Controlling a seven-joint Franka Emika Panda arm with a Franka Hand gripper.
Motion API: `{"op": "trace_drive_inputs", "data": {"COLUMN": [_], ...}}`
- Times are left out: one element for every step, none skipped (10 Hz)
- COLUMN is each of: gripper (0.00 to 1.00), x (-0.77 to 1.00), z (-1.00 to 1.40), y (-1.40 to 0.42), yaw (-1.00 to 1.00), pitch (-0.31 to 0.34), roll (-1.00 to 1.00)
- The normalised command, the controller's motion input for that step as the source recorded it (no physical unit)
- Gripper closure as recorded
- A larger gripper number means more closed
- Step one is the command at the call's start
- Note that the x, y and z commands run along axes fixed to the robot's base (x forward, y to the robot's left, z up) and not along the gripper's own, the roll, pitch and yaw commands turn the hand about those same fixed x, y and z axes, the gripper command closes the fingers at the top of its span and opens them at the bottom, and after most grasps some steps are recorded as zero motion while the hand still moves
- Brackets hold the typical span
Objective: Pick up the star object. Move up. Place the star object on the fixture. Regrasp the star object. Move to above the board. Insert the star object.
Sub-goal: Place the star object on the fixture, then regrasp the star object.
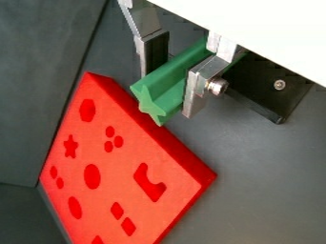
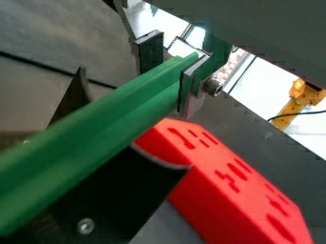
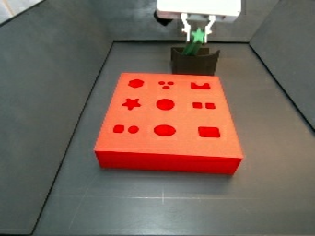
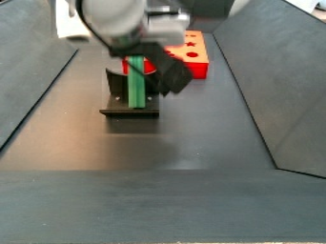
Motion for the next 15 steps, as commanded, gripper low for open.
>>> {"op": "trace_drive_inputs", "data": {"gripper": [1.0, 1.0, 0.0, 0.0, 0.0, 0.0, 0.0, 0.0, 0.0, 0.0, 0.0, 0.0, 0.0, 0.0, 0.0], "x": [0.07, 0.05, 0.0, 0.0, 0.0, -0.02, -0.03, -0.03, -0.04, -0.03, -0.02, -0.03, 0.15, 0.16, 0.07], "z": [-0.33, -0.17, 0.0, 1.0, 1.0, 1.0, 1.0, 1.0, 0.93, 0.68, 0.43, 0.24, 0.85, 0.73, 0.55], "y": [0.04, 0.04, 0.0, 0.0, 0.0, 0.01, 0.01, 0.01, 0.01, 0.01, 0.01, 0.01, -0.78, -0.76, -0.57], "yaw": [-0.06, -0.04, 0.0, -0.03, -0.02, -0.01, 0.0, 0.01, 0.01, 0.01, 0.0, 0.0, 0.03, 0.03, 0.03], "pitch": [-0.083, -0.098, 0.0, -0.012, -0.01, -0.001, 0.003, 0.021, 0.032, 0.047, 0.061, 0.069, 0.05, 0.049, 0.045], "roll": [-0.09, -0.07, 0.0, 0.01, 0.02, 0.03, 0.03, 0.04, 0.04, 0.05, 0.05, 0.05, 1.0, 1.0, 1.0]}}
